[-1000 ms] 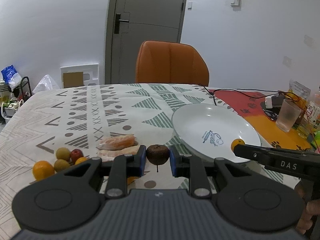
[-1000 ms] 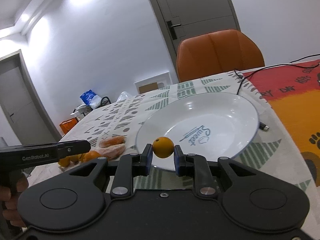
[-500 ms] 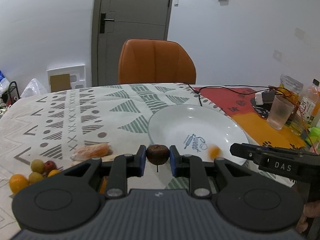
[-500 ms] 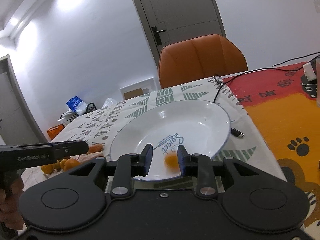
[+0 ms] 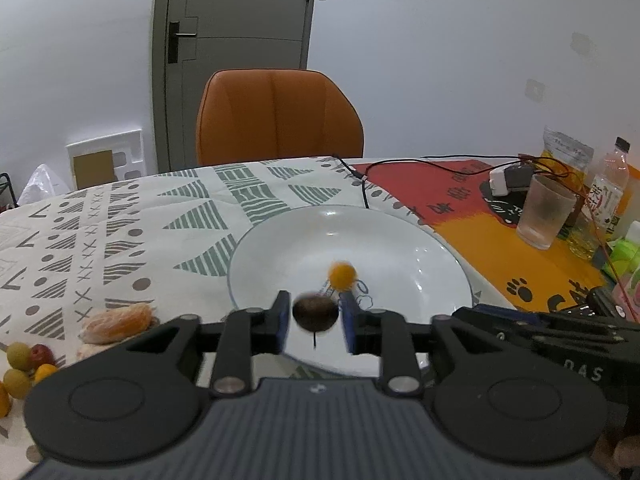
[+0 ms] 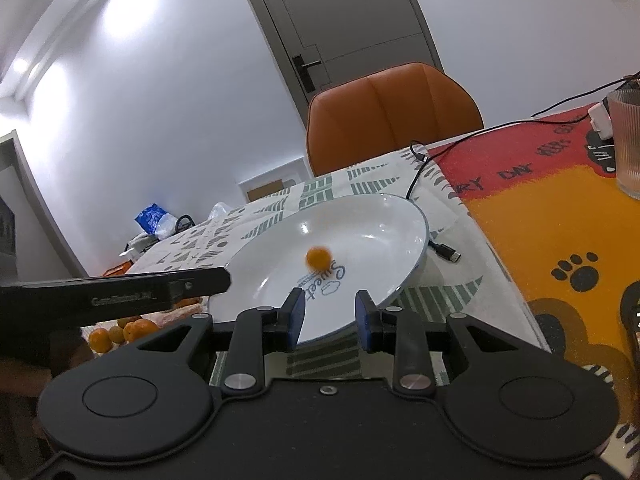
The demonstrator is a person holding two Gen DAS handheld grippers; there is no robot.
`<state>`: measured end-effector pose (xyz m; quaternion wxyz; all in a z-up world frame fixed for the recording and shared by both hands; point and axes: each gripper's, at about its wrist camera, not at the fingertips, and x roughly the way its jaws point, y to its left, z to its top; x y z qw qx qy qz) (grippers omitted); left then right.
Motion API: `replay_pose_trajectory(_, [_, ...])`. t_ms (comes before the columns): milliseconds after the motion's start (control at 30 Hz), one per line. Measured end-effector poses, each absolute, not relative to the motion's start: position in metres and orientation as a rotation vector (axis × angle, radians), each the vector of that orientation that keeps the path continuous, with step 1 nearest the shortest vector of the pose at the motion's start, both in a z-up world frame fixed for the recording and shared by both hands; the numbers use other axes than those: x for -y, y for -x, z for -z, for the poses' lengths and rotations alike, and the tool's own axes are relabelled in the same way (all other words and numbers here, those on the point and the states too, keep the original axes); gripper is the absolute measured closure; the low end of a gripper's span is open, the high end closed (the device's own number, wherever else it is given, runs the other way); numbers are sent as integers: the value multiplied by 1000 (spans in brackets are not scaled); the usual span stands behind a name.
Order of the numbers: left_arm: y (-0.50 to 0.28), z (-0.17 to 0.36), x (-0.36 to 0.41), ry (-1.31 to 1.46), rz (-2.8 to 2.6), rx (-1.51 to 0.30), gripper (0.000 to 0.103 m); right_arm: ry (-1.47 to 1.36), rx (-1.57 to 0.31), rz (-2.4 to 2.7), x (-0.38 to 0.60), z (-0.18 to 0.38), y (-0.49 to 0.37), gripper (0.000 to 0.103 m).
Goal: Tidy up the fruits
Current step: 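Carry both fruits over the white plate and open both tools to drop them, then move both open tools back toward the fruit cluster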
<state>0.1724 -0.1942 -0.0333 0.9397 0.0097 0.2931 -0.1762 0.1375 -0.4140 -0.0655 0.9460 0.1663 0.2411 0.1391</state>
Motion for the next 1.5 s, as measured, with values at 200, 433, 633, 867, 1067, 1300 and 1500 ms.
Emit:
replay_pose_trajectory(200, [-172, 34, 187, -6, 319, -610, 59, -346, -492, -291, 416, 67, -135, 74])
replay_pose_trajectory(433, [-165, 29, 167, 1, 266, -591, 42, -348, -489, -290, 411, 65, -135, 68])
replay_pose_trajectory(633, [-156, 26, 144, 15, 216, -578, 26, -342, -480, -289, 402, 62, -132, 54])
replay_pose_trajectory(867, [-144, 21, 122, 14, 164, -557, 16, -332, -459, -269, 392, 57, -127, 22])
replay_pose_trajectory(1067, [-136, 20, 105, 33, 131, -550, 15, -339, -440, -240, 388, 53, -122, 4])
replay_pose_trajectory(1300, [-125, 15, 82, 54, 75, -517, 7, -322, -418, -255, 375, 47, -119, 0])
replay_pose_trajectory(1500, [-118, 11, 60, 88, 46, -510, 5, -290, -410, -288, 356, 44, -117, 0])
